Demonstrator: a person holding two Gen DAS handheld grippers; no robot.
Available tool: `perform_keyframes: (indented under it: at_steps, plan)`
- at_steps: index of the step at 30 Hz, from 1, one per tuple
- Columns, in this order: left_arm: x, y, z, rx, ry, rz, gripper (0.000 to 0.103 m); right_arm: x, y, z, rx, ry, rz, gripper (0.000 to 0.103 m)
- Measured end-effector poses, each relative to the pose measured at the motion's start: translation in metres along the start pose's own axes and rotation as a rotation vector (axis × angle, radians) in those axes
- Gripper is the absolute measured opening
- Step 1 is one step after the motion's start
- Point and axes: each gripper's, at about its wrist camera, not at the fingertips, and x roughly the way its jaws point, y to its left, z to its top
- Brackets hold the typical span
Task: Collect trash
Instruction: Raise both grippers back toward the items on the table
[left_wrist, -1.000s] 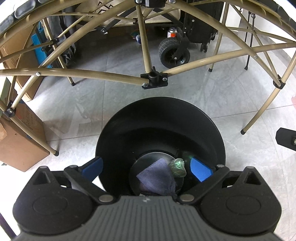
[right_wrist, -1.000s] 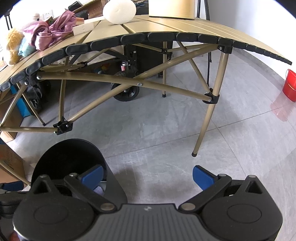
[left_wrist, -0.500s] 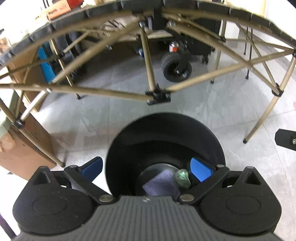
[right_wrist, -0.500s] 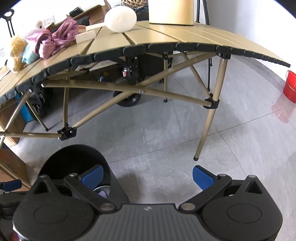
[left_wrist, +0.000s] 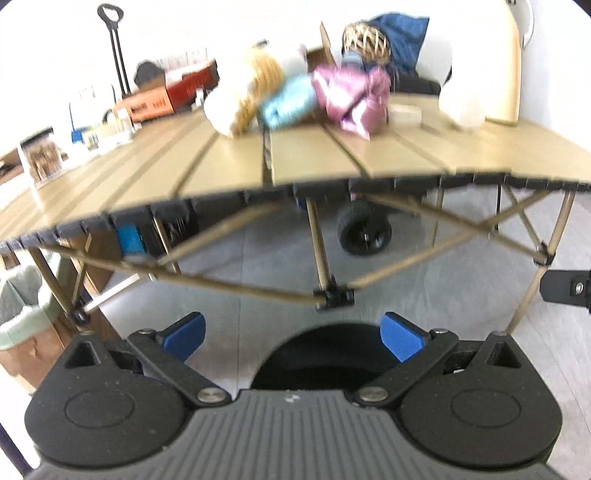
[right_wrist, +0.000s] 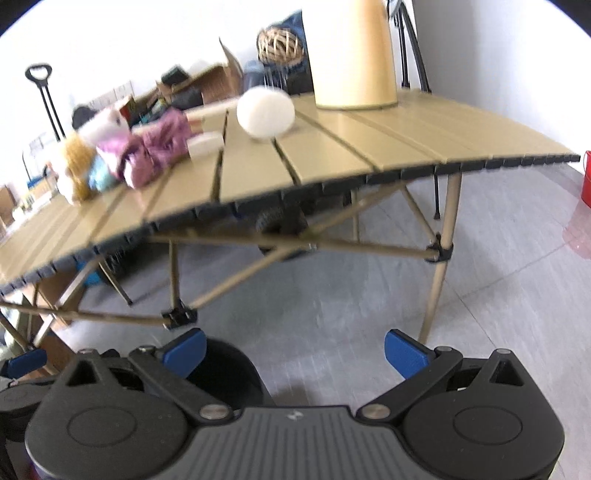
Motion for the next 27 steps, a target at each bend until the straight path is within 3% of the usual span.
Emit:
perform_keyframes:
  at_steps: [10,17,27]
  plan:
    - [-0.027,0.009,0.026,-0.025,-0.192,0.051,0.103,-0.025,-0.001,0.025,0.05,-0.214,0.053,0.103]
    - [-0.033,0.029,0.051,-0.067,-0.295,0.11,0.103,-0.027,0.009,0.039,0.045,-0.311,0.068,0.103]
    - [-0.015,0.049,0.09,-0.079,-0.331,0.126,0.103,-0.013,0.011,0.051,0.096,-0.39,0.092,0.103]
